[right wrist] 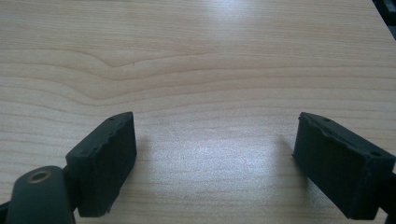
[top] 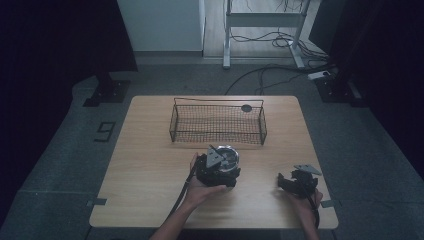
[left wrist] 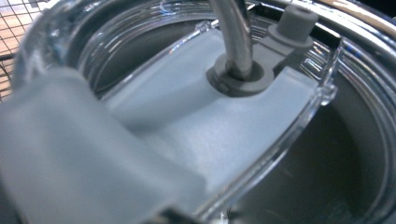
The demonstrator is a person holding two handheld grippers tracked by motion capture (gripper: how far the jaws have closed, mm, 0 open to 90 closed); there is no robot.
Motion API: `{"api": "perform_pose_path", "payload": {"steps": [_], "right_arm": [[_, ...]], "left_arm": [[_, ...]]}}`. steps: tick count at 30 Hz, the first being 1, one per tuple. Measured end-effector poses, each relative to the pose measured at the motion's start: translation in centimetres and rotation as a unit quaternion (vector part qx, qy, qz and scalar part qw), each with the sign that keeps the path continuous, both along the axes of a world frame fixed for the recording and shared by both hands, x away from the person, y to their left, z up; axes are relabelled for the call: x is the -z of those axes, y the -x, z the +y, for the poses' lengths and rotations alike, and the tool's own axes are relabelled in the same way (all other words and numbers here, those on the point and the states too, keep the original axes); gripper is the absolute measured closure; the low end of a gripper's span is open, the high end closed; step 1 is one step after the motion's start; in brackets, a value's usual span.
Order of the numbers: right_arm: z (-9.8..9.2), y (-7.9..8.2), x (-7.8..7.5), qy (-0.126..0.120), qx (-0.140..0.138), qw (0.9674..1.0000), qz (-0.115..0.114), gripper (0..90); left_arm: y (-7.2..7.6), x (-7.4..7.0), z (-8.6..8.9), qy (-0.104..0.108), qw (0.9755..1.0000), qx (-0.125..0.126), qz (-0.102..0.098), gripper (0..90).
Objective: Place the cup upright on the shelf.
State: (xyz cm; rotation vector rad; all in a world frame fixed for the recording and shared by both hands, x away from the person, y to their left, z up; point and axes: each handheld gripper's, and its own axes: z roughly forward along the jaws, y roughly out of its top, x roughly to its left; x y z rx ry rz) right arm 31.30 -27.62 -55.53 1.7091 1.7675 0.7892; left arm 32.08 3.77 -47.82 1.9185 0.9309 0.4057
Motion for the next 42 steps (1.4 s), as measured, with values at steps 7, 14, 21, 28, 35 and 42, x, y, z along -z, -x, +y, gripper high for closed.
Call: {"api": "perform_pose_path", "payload": {"steps": [7, 14, 21, 28, 35, 42], "right_arm": [[0.0, 0.0, 0.0, 0.0, 0.0, 1.0, 0.0, 12.9], [0.0, 0.0, 0.0, 0.0, 0.0, 1.0, 0.0, 12.9], [0.0, 0.0, 0.0, 0.0, 0.0, 1.0, 0.0, 12.8], [0.0, 0.0, 0.0, 0.0, 0.0, 1.0, 0.0, 12.9], [0.0, 0.0, 0.0, 0.0, 0.0, 1.0, 0.0, 12.9], [0.0, 0.0, 0.0, 0.0, 0.0, 1.0, 0.0, 12.9]], "left_arm": [[0.1, 0.0, 0.1, -0.002, 0.9999, 0.006, -0.009, 1.8], [0.1, -0.1, 0.3, -0.006, 0.9997, 0.019, -0.013, 2.5], [0.1, -0.3, 0.7, -0.006, 0.9995, 0.03, -0.009, 3.0], [0.3, -0.9, 1.1, -0.004, 0.9994, 0.031, -0.015, 3.3], [0.4, -2.0, 1.5, -0.001, 0.999, 0.035, -0.028, 3.5], [0.4, -3.1, 2.0, 0.007, 0.9992, 0.032, -0.025, 3.6]]}}
